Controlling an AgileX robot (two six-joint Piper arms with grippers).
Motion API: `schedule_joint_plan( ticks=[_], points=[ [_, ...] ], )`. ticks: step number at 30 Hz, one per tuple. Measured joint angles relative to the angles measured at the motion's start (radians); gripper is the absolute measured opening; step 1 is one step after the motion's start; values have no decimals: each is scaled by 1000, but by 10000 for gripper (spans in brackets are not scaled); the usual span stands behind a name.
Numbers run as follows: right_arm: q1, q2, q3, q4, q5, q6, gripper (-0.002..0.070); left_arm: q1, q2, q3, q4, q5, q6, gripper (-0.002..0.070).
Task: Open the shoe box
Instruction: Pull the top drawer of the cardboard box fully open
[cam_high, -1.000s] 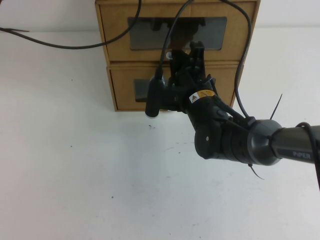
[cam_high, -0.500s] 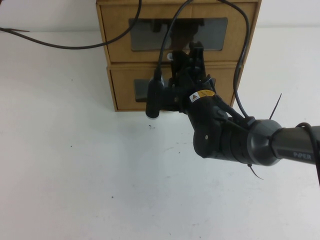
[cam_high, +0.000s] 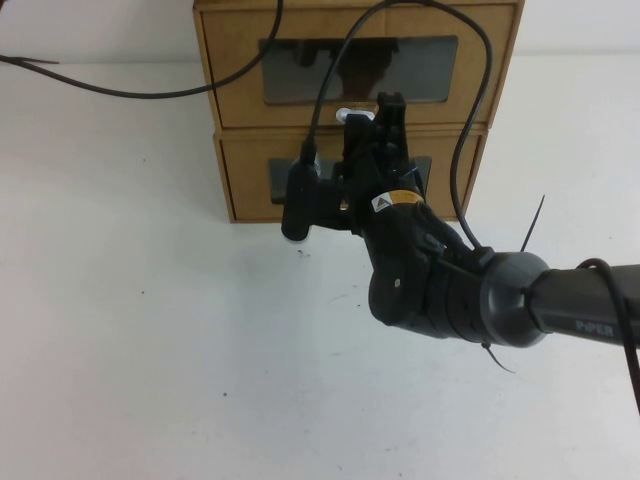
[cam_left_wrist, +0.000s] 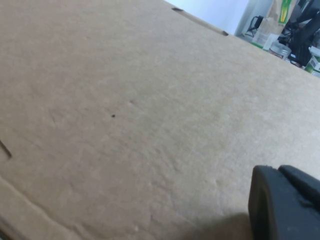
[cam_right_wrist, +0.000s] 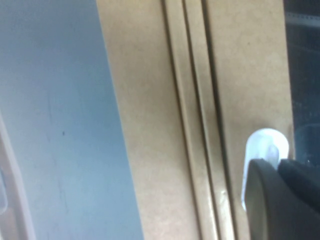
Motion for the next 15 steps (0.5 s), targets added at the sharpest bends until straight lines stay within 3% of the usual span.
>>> schedule_joint_plan(
  ticks=[15],
  points=[
    [23, -70, 6, 169, 80, -76, -3, 0, 0, 0, 0, 0, -4, -4]
  ],
)
